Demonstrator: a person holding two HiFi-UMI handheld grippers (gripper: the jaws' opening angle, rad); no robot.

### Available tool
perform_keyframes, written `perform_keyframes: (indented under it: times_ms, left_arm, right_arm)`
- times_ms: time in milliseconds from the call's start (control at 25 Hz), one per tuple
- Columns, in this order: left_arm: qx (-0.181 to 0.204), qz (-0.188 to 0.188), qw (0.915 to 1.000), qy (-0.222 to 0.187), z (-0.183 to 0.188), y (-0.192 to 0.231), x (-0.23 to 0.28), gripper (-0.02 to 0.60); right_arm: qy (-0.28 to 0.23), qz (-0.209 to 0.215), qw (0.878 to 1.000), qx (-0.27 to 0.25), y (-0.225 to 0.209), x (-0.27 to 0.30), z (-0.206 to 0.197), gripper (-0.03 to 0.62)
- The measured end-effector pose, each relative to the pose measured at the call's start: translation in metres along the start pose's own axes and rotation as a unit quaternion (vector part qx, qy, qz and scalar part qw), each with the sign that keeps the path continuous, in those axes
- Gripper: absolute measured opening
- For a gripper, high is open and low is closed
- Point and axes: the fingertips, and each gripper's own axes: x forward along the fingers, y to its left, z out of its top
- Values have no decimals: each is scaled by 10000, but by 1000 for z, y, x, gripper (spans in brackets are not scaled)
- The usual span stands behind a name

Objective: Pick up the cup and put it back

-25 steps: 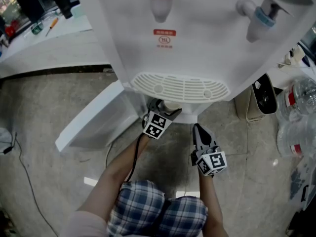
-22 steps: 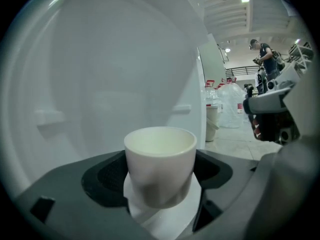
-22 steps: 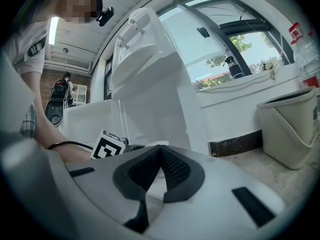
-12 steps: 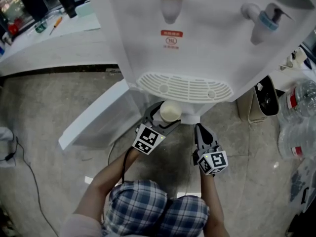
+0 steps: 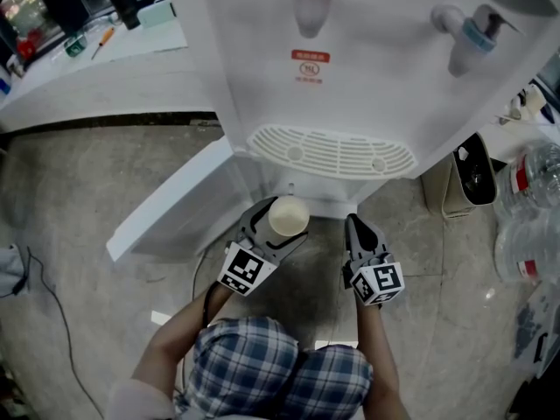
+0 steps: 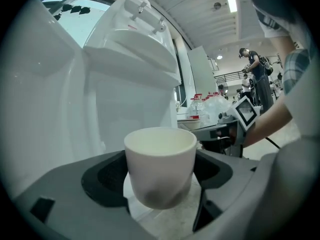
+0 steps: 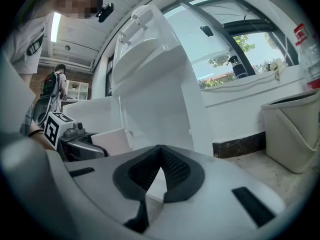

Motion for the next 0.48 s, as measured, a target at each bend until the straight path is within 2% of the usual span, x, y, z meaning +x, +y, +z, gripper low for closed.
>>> perform_keyframes:
  times_ms: [280,480]
  left_arm:
    - [17,57,10000,-80,9,0,2,423]
    - [-170,136,9997,-122,15,10,34,423]
  right_arm:
    - [23,-31,10000,-2,1,-3,-2,17]
    - [19,16,10000,-24,4,-2,0,17]
